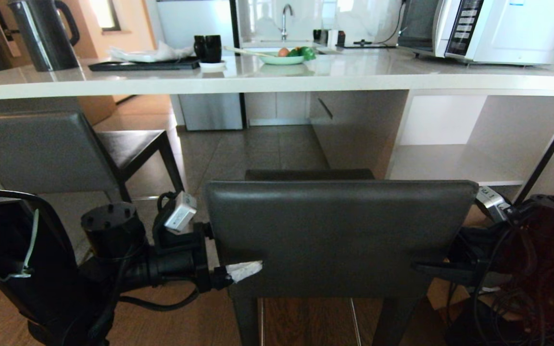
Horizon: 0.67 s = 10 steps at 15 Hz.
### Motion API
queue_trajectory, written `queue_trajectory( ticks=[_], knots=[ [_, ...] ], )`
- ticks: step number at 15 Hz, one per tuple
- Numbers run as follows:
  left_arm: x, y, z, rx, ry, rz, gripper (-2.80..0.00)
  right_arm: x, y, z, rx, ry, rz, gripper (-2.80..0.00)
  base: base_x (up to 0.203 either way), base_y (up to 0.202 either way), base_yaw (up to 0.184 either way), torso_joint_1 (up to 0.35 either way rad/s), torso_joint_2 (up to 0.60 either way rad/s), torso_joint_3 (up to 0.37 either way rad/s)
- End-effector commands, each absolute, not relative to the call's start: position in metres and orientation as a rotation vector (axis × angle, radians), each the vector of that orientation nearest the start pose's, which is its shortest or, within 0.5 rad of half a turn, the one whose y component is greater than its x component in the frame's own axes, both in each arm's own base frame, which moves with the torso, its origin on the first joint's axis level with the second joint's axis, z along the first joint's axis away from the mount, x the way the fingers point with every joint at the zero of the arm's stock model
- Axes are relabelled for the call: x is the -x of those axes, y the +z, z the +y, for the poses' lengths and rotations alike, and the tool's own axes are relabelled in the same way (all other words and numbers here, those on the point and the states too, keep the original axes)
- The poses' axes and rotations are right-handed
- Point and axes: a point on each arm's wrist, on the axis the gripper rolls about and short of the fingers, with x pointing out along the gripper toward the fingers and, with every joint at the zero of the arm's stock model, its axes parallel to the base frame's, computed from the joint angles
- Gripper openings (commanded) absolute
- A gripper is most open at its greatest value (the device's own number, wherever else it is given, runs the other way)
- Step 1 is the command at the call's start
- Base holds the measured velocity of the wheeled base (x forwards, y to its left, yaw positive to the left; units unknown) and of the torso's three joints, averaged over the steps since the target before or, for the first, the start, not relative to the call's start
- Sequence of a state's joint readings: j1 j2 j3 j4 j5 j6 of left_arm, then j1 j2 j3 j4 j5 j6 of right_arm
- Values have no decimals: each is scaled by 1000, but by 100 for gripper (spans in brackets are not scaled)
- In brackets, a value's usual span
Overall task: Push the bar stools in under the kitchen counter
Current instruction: Pull the gray chair out from under the dining table
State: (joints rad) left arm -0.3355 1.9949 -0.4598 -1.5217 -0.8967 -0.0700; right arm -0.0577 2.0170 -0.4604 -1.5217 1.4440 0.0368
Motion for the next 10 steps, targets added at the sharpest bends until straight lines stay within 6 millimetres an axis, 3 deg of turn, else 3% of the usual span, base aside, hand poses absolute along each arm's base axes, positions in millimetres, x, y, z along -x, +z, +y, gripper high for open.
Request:
queue_trajectory(
  ticks=[1, 6, 10],
  knots=[
    [-279, 101, -106, 65, -1207, 51, 0, -292, 95, 2, -50, 1380, 45, 0, 0, 0, 0, 0, 0, 0],
    [-272, 97, -75, 79, -1112, 87, 0, -295, 96, -40, -45, 1248, 33, 0, 0, 0, 0, 0, 0, 0],
    [-265, 115, -49, 70, -1034, 35, 0, -282, 110, -73, -10, 1142, 2, 0, 0, 0, 0, 0, 0, 0]
  ],
)
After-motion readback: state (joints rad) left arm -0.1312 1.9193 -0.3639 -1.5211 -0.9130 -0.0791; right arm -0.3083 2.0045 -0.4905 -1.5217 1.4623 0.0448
